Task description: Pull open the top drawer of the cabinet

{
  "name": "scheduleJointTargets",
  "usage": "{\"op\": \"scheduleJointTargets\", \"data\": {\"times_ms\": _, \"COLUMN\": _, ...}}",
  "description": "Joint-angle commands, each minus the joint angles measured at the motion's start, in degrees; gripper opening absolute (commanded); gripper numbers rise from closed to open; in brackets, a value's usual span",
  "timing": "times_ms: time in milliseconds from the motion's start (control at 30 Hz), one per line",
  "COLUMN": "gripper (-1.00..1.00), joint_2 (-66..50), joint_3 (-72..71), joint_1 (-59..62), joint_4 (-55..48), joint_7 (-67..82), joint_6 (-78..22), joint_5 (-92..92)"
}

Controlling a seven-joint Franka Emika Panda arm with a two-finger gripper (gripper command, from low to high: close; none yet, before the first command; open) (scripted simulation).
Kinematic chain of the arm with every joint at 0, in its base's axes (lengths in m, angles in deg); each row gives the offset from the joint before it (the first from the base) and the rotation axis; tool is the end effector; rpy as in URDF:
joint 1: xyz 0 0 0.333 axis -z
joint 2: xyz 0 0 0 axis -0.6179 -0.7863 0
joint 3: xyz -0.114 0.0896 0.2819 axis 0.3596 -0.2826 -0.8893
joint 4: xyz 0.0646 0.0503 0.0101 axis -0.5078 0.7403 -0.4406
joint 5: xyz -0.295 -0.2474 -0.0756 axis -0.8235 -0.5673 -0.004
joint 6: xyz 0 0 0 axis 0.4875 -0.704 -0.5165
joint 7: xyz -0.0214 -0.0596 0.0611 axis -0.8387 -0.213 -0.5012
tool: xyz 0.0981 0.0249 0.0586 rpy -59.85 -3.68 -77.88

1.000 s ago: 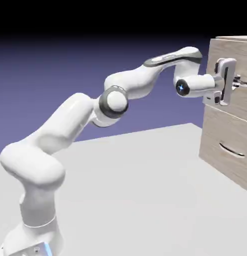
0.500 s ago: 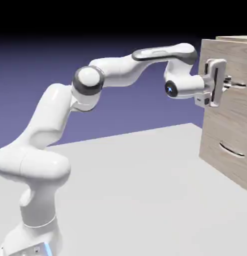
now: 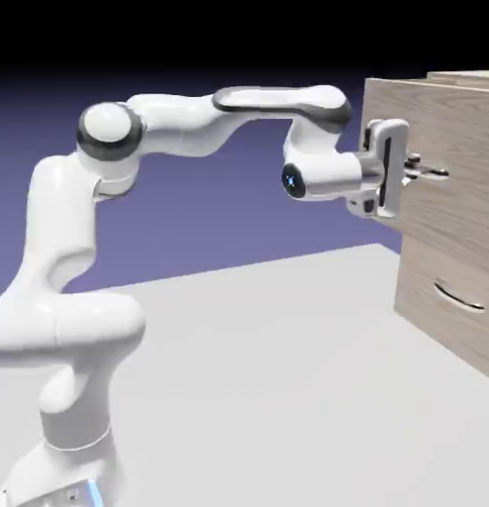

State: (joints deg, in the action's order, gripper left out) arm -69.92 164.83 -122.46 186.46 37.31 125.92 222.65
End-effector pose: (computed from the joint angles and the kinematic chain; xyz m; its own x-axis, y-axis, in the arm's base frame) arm 0.6095 0.0819 0.5103 0.0006 -0.7065 -0.7077 -0.0001 0.7077 -0.7065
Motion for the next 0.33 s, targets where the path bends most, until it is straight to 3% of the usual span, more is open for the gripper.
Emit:
{"op": "scheduleJointTargets", "data": {"times_ms": 0, "gripper": -1.0, "joint_2": 0.1, "joint_3": 1.6, "joint_1": -2.1, "joint_4": 1.7, "joint_7": 0.2, "joint_6": -0.3, "joint_5": 0.1}}
{"op": "scheduleJointTargets", "data": {"times_ms": 200, "gripper": -1.0, "joint_2": -0.4, "joint_3": 10.7, "joint_1": -14.0, "joint_4": 11.4, "joint_7": 0.9, "joint_6": -1.8, "joint_5": 0.1}}
{"op": "scheduleJointTargets", "data": {"times_ms": 233, "gripper": 1.0, "joint_2": -0.4, "joint_3": 10.7, "joint_1": -14.0, "joint_4": 11.4, "joint_7": 0.9, "joint_6": -1.8, "joint_5": 0.1}}
{"op": "scheduleJointTargets", "data": {"times_ms": 300, "gripper": 1.0, "joint_2": -0.7, "joint_3": 12.2, "joint_1": -16.1, "joint_4": 12.9, "joint_7": 1.0, "joint_6": -1.9, "joint_5": 0.1}}
